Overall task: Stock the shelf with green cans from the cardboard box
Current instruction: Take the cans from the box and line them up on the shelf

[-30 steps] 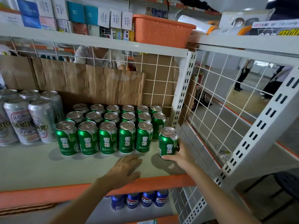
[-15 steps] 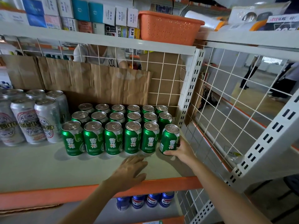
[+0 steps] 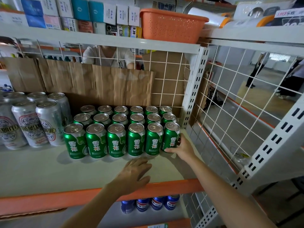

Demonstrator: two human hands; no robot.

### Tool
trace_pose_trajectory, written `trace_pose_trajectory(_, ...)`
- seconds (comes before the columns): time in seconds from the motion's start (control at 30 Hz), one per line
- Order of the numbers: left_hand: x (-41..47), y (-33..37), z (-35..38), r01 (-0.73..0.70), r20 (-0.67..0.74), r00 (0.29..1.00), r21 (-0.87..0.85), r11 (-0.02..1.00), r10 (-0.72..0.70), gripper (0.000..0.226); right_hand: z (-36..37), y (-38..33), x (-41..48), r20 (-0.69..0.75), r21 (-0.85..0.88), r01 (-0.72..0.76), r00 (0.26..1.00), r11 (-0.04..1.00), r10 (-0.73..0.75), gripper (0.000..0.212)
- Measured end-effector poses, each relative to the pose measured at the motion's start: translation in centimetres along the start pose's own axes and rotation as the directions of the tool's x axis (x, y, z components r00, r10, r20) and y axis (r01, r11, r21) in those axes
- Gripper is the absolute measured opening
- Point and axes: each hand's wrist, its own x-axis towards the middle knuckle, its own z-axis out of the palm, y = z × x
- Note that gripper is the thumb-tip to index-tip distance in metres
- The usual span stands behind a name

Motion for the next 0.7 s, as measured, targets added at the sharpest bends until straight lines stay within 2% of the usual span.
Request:
trace_pose_trajectory(0.27, 0.06, 0.01, -0.04, -0.004, 0.001, 1.0, 0.0, 1.0, 0.004, 0.079, 0.0, 0.19, -0.17, 0.012, 0.05, 0.005, 1.0, 0.999, -0.006, 0.076)
trace_pose_trajectory(0.7, 0.08, 0.1, 0.07, 0.004, -0.006, 1.0, -0.011, 1.0, -0.004, 0.08, -0.15, -0.59, -0.85, 0.003, -0.058, -0.001, 1.0, 0.998, 0.001, 0.074)
